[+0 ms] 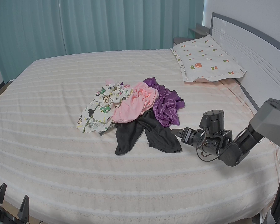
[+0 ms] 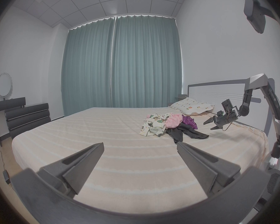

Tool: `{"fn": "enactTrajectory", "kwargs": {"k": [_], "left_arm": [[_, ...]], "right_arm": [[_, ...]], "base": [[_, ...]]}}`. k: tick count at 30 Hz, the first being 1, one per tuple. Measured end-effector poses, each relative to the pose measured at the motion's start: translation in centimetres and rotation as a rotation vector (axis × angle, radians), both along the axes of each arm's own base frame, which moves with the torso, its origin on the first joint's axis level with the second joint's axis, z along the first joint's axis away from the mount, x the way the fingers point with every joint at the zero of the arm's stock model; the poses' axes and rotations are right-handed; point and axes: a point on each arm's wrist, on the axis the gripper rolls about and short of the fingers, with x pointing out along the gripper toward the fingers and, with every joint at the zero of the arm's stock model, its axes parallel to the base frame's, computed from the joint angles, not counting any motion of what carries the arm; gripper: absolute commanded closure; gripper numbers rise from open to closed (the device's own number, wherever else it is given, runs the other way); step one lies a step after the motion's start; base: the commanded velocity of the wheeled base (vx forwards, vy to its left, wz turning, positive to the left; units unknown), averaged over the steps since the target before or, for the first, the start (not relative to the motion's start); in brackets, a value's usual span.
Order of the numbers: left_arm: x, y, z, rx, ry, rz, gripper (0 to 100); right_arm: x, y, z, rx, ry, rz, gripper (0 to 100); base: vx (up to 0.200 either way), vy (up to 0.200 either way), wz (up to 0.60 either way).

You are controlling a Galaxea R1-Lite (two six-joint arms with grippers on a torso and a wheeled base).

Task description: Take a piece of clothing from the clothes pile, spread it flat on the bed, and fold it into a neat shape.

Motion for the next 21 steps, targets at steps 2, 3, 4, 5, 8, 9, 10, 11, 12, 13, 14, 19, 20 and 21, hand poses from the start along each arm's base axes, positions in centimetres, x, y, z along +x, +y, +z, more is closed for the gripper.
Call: {"fn": "enactTrajectory", "kwargs": {"k": [2, 3, 4, 5, 8, 9, 10, 11, 12, 13, 14, 19, 20, 21], "left_arm": [[0.0, 0.0, 0.0, 0.000, 0.000, 0.000, 0], [0.0, 0.0, 0.0, 0.000, 0.000, 0.000, 0], [0.0, 0.0, 0.0, 0.000, 0.000, 0.000, 0], [0.0, 0.0, 0.0, 0.000, 0.000, 0.000, 0], [0.0, 0.0, 0.0, 0.000, 0.000, 0.000, 0], [0.0, 0.0, 0.0, 0.000, 0.000, 0.000, 0], [0.0, 0.0, 0.0, 0.000, 0.000, 0.000, 0], [0.0, 0.0, 0.0, 0.000, 0.000, 0.000, 0], [0.0, 0.0, 0.0, 0.000, 0.000, 0.000, 0], [0.0, 0.0, 0.0, 0.000, 0.000, 0.000, 0], [0.0, 0.0, 0.0, 0.000, 0.000, 0.000, 0], [0.0, 0.0, 0.0, 0.000, 0.000, 0.000, 0], [0.0, 0.0, 0.0, 0.000, 0.000, 0.000, 0], [0.0, 0.0, 0.0, 0.000, 0.000, 0.000, 0]], "right_arm": [[0.4, 0.5, -0.8, -0.006, 0.010, 0.006, 0], [0.6, 0.6, -1.1, -0.008, 0.015, 0.007, 0], [0.9, 0.9, -1.5, -0.009, 0.017, 0.009, 0], [1.1, 1.1, -1.7, -0.010, 0.018, 0.011, 0], [1.6, 1.9, -2.4, -0.008, 0.017, 0.021, 0], [1.8, 2.1, -2.5, -0.008, 0.016, 0.024, 0], [1.9, 2.4, -2.7, -0.008, 0.015, 0.030, 0], [2.0, 2.7, -2.9, -0.008, 0.014, 0.035, 0], [2.1, 3.0, -3.1, -0.009, 0.015, 0.040, 0], [2.2, 3.2, -3.2, -0.010, 0.012, 0.044, 0], [2.4, 3.4, -3.3, -0.012, 0.010, 0.048, 0], [2.9, 4.5, -4.0, -0.036, 0.031, 0.055, 0], [3.0, 4.7, -4.1, -0.038, 0.032, 0.059, 0], [3.1, 5.0, -4.1, -0.039, 0.032, 0.063, 100]], "base": [[0.000, 0.000, 0.00], [0.000, 0.000, 0.00], [0.000, 0.000, 0.00], [0.000, 0.000, 0.00], [0.000, 0.000, 0.00], [0.000, 0.000, 0.00], [0.000, 0.000, 0.00], [0.000, 0.000, 0.00], [0.000, 0.000, 0.00], [0.000, 0.000, 0.00], [0.000, 0.000, 0.00], [0.000, 0.000, 0.00], [0.000, 0.000, 0.00], [0.000, 0.000, 0.00]]}}
